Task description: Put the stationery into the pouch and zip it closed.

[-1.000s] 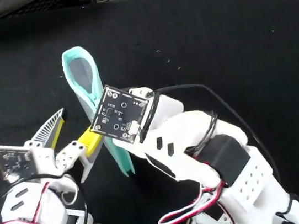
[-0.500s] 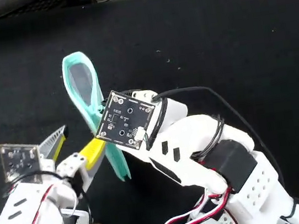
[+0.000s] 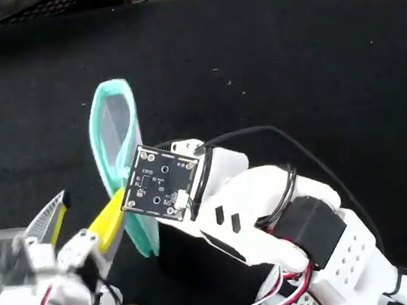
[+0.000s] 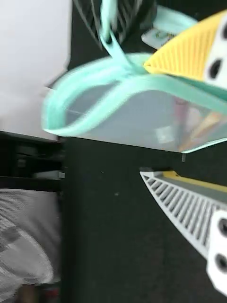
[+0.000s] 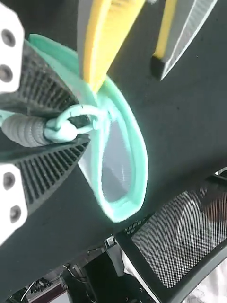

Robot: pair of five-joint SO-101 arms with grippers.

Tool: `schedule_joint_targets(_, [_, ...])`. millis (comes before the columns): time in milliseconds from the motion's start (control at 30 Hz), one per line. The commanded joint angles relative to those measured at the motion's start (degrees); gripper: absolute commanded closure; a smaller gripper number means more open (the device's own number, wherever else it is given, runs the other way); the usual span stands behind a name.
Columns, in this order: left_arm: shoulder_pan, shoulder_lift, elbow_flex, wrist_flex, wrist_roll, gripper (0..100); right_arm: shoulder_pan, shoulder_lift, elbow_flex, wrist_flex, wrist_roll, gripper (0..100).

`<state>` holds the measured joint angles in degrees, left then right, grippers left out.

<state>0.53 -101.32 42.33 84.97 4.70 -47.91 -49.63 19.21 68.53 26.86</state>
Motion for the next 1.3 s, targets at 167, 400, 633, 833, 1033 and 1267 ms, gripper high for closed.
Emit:
schedule_joint_targets(167, [12.97, -2.55, -0.22, 0.35, -0.18, 68, -0.35, -1.27, -1.01, -2.02, 0.0, 98.6])
schedule_joint_targets(400, [16.22, -2.55, 7.52, -5.19, -0.18, 69, -0.26, -1.27, -1.01, -1.76, 0.0, 98.6])
schedule_joint_targets(633, [16.04, -2.46, 10.15, -9.23, -0.7, 69, -0.35, -1.36, -1.01, -1.32, 0.0, 98.6])
schedule_joint_targets(833, [11.47, -2.81, 13.76, -11.43, -0.7, 71, -0.18, -1.54, -1.01, 0.97, 0.0, 98.6])
schedule_joint_targets(1033, [12.26, -2.73, 13.14, -12.13, -5.19, 93, -0.44, -1.45, -0.92, 0.62, -1.32, 98.6])
schedule_joint_targets(1267, [15.52, -2.55, 9.54, -11.87, -12.57, 97, -0.44, -1.89, 1.01, 0.97, -3.16, 98.6])
